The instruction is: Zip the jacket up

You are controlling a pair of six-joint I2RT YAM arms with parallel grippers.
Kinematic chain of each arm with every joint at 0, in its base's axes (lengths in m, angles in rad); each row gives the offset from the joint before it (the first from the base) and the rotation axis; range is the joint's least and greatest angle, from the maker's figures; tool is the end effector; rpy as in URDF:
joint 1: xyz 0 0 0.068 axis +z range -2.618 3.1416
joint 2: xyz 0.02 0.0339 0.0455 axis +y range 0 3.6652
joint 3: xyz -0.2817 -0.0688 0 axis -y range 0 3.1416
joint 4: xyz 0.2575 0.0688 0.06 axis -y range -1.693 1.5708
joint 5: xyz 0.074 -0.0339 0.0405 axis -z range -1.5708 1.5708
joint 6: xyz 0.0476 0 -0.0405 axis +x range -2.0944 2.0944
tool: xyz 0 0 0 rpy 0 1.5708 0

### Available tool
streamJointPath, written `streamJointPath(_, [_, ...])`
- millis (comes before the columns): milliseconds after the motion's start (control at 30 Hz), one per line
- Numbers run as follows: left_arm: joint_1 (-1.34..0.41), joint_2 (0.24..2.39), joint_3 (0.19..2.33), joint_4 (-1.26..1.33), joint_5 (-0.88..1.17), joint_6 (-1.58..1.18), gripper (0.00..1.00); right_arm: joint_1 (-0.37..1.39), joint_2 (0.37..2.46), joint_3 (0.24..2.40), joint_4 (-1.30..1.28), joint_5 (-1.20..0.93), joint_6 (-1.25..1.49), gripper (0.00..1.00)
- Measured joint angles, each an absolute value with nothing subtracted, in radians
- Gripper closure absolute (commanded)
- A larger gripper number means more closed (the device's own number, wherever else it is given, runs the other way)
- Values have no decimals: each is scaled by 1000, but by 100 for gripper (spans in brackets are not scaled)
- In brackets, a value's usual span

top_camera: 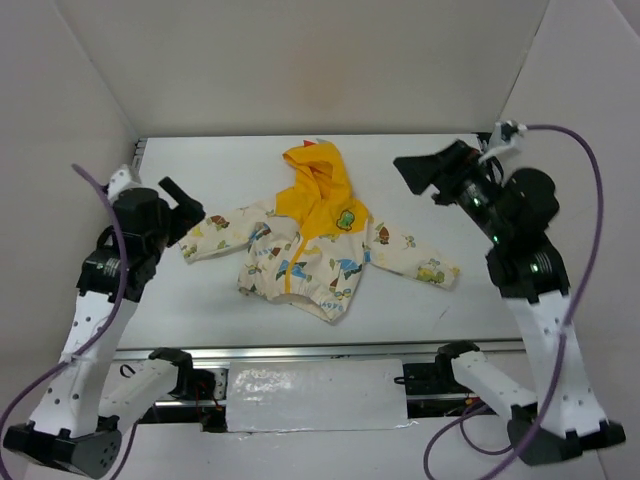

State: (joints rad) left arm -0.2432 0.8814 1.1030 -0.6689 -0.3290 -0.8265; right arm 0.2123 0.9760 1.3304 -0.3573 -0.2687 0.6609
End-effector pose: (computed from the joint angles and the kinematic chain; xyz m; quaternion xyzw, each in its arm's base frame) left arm 0.1844 -0.0299 0.3945 -0.3236 0.7746 -0.1486 0.5227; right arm 0.1955 0.0551 0.4921 0.0639 0.7052 0.3818 0.5940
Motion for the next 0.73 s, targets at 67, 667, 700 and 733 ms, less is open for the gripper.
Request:
streamJointPath(67, [-123,881,1145,-691,-318,-804,1,212,857,1290,-391,-262,628,0])
streamJointPath(667, [171,635,1008,-711,-199,-599,0,376,321,1120,-776,89,488,0])
streamJointPath(700, [171,635,994,-712,-196,-597,1,383,320,1119,-779,106,488,0])
streamJointPath(733, [171,635,984,-714,-192,-595,1,389,321,1118,-780,122,488,0])
